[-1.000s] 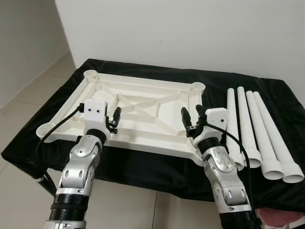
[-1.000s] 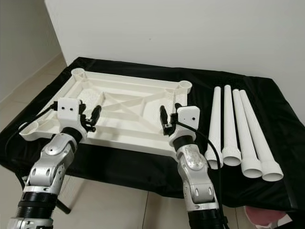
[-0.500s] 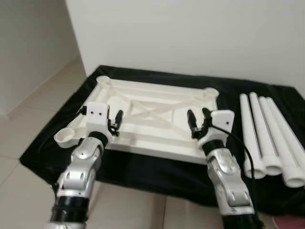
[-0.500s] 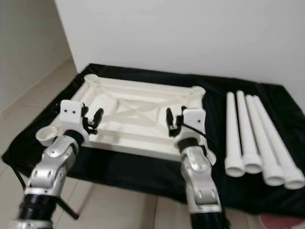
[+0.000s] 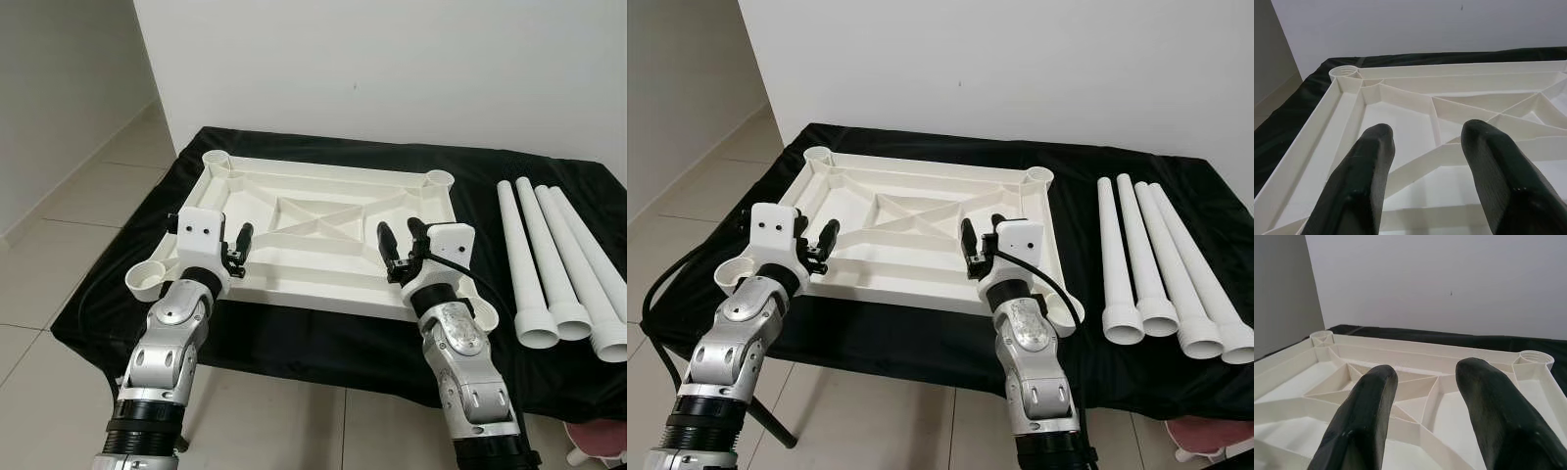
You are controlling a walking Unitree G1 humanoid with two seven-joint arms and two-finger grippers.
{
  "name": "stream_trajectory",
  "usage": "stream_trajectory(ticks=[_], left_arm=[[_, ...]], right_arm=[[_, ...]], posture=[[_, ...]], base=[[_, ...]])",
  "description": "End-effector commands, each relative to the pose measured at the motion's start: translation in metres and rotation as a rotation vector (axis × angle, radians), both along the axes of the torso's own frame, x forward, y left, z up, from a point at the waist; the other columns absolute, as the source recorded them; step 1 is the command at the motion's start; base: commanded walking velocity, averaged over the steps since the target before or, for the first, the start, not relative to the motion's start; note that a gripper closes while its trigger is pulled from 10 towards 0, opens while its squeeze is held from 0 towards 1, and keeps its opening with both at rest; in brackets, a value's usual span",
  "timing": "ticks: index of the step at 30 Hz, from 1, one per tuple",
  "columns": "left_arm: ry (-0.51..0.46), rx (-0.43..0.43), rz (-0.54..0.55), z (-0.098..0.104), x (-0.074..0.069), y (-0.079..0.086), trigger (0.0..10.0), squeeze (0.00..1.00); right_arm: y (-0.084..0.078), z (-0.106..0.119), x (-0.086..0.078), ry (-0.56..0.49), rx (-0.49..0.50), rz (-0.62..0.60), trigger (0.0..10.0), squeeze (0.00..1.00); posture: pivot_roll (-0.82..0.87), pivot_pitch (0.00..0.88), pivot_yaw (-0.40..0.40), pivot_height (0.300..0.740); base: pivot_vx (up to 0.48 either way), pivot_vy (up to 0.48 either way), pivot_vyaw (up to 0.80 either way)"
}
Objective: Building children table
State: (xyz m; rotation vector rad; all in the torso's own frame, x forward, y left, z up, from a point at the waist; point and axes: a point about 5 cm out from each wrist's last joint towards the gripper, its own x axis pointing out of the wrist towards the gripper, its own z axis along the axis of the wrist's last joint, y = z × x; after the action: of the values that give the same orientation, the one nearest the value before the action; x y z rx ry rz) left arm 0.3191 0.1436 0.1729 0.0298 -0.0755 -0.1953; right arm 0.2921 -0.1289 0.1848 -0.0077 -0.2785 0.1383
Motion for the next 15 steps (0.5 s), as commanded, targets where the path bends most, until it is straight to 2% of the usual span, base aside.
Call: stream_trajectory(ticks=[1,3,4,5,6,7,10,11,13,15], left_arm=[[0.019,0.021,-0.105,-0.001,-0.004,-0.01,10.0,0.0],[0.021,0.029,-0.136,0.0,-0.006,-0.013,10.0,0.0],[0.016,0.084,-0.215,0.003,-0.009,-0.021,10.0,0.0],[0.016,0.084,-0.215,0.003,-0.009,-0.021,10.0,0.0],[0.017,0.141,-0.335,0.008,-0.015,-0.032,10.0,0.0],[0.003,0.164,-0.379,0.014,-0.017,-0.036,10.0,0.0],[-0.028,0.179,-0.419,0.025,-0.02,-0.041,10.0,0.0],[-0.057,0.176,-0.445,0.038,-0.021,-0.046,10.0,0.0],[-0.071,0.169,-0.455,0.043,-0.022,-0.048,10.0,0.0],[-0.104,0.152,-0.479,0.056,-0.023,-0.055,10.0,0.0]], right_arm=[[0.001,0.0,-0.002,0.008,-0.047,0.001,10.0,0.0],[0.001,0.001,-0.002,0.009,-0.059,0.004,10.0,0.0],[0.001,0.004,-0.002,0.016,-0.094,0.004,10.0,0.0],[0.001,0.004,-0.002,0.016,-0.094,0.004,10.0,0.0],[-0.001,0.008,0.0,0.049,-0.152,-0.012,10.0,0.0],[-0.004,0.014,0.0,0.047,-0.167,-0.027,10.0,0.0],[-0.011,0.022,0.001,0.065,-0.168,-0.061,10.0,0.0],[-0.023,0.028,0.001,0.104,-0.152,-0.107,10.0,0.0],[-0.03,0.032,0.001,0.113,-0.143,-0.128,10.0,0.0],[-0.05,0.039,0.004,0.14,-0.159,-0.223,10.0,0.0]], posture=[[-0.01,0.028,0.005,0.74],[-0.01,0.028,0.004,0.74],[-0.01,0.031,-0.001,0.74],[-0.01,0.031,-0.001,0.74],[-0.02,0.033,-0.005,0.74],[-0.02,0.033,-0.006,0.74],[-0.03,0.039,-0.007,0.74],[-0.04,0.042,-0.007,0.74],[-0.04,0.044,-0.006,0.74],[-0.05,0.049,-0.002,0.74]], base=[[0.0,0.0,0.0],[0.0,0.0,0.0],[0.0,0.0,0.0],[0.0,0.0,0.0],[0.0,0.0,0.0],[0.0,0.0,0.0],[0.0,0.0,0.0],[0.0,0.0,0.0],[0.0,0.0,0.0],[0.0,0.0,0.0]])
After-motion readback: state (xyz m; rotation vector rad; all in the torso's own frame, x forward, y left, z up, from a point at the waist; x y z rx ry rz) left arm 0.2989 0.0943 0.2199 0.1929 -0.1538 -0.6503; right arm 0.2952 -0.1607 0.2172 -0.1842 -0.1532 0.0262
